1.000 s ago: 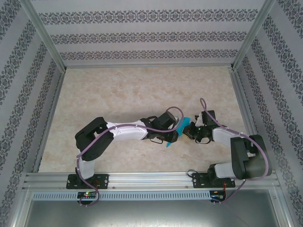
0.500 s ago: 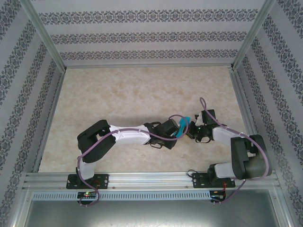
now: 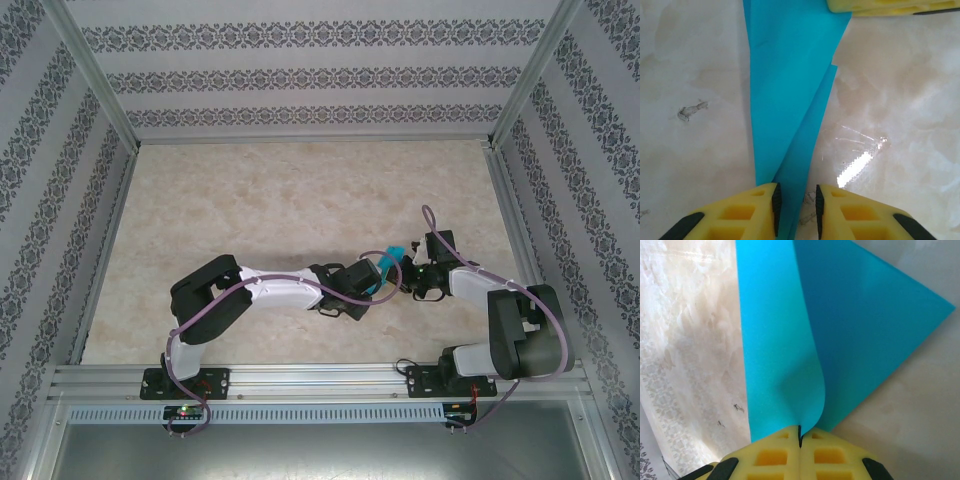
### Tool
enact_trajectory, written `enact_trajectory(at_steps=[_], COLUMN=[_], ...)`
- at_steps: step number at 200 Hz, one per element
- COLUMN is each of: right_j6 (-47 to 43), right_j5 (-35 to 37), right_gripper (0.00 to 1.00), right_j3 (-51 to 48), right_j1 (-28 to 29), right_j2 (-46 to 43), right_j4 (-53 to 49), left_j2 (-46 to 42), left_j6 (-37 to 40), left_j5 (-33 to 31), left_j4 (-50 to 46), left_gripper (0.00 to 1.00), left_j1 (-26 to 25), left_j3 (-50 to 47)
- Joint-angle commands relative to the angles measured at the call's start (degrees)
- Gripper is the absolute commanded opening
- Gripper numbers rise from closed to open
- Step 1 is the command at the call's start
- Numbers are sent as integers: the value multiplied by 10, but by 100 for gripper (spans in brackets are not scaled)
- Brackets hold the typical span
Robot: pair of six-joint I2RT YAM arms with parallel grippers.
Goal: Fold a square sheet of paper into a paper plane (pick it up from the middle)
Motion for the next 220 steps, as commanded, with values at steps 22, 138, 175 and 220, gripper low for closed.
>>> enact_trajectory(at_steps=[22, 138, 175, 220], right_j6=[-16, -17, -17, -18], right_j5=[13, 13, 13, 13], right_gripper=[0, 0, 0, 0], right_j3=[13, 12, 14, 16], right_j1=[-4, -5, -4, -4], right_j2=[-1, -14, -15, -15], right_j4=[-19, -31, -33, -35], left_j2=[-35, -46, -32, -17], left_j6=[13, -19, -12, -5], left_j5=[-30, -15, -21, -20], left_j4=[-20, -8, -14, -16], left_gripper=[31, 37, 35, 32], left_j1=[-7, 6, 6, 7], left_j3=[-15, -35, -31, -28])
